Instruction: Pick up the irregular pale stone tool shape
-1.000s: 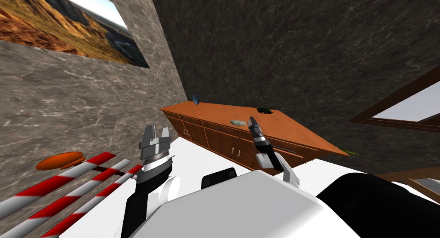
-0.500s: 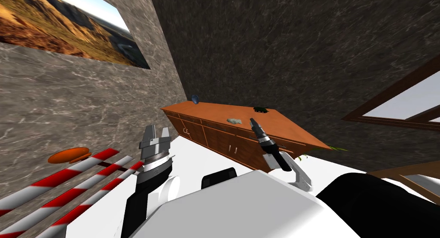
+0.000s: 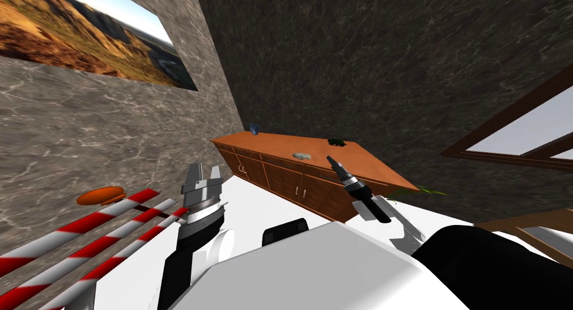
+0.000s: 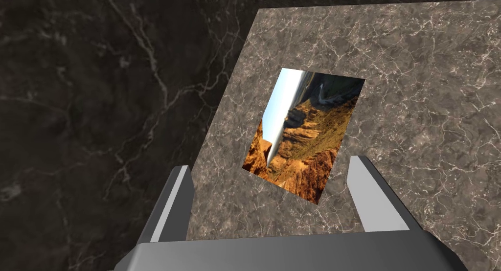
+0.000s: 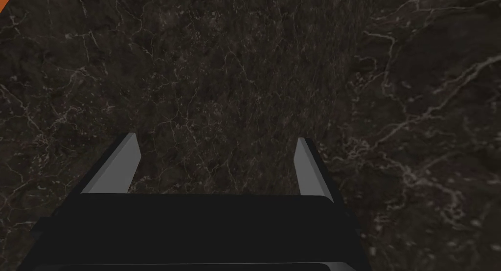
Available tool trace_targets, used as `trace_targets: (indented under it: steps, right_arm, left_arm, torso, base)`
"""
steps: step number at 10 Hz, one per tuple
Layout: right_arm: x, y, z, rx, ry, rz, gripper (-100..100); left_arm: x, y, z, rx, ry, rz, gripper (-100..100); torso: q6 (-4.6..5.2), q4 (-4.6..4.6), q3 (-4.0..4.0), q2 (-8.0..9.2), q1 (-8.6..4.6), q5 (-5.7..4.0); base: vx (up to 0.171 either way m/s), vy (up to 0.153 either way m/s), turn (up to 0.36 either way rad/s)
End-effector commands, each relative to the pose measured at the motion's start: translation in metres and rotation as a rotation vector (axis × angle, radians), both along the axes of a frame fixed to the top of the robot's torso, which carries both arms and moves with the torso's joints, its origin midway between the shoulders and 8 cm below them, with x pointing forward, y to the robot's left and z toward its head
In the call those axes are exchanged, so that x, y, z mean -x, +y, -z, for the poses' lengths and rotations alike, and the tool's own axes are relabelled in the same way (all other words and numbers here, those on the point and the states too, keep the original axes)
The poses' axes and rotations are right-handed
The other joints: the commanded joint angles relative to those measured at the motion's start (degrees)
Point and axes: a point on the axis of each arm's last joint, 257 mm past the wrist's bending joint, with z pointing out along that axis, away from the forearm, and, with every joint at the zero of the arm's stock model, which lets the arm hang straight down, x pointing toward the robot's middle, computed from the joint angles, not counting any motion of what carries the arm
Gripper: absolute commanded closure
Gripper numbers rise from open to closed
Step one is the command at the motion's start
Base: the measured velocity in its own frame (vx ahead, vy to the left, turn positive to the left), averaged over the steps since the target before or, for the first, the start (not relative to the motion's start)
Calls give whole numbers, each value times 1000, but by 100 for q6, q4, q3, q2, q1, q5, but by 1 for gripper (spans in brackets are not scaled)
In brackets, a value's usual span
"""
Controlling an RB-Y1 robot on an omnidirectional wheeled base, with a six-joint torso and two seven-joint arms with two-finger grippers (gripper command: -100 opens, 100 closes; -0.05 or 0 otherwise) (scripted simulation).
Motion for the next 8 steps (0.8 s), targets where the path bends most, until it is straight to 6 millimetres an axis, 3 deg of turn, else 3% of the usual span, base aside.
trace_targets:
  steps: [1, 4, 5, 6, 8]
  right_arm:
    - [-1, -3, 1, 57, 19, -10, -100]
    - [2, -25, 11, 212, 79, 0, -100]
    - [0, -22, 8, 238, 83, -16, -100]
    - [2, -35, 13, 305, 112, -5, -100]
    - [-1, -31, 10, 344, 118, -29, -100]
  left_arm:
    - [0, 0, 0, 0, 0, 0, 0]
    - [0, 0, 0, 0, 0, 0, 0]
    - [0, 0, 0, 0, 0, 0, 0]
    - [0, 0, 0, 0, 0, 0, 0]
    - [0, 0, 0, 0, 0, 0, 0]
  torso:
    - [0, 0, 0, 0, 0, 0]
    - [-1, 0, -1, -4, 1, -1]
    - [-1, 0, -2, -4, 2, 0]
    - [-1, -1, -6, -12, 7, 0]
    - [-1, -2, -7, -14, 7, 0]
  base:
    - [-79, -60, 15]
    - [-87, -63, 35]
    - [-57, -47, 20]
    - [-58, -67, 40]
    - [-47, -31, 18]
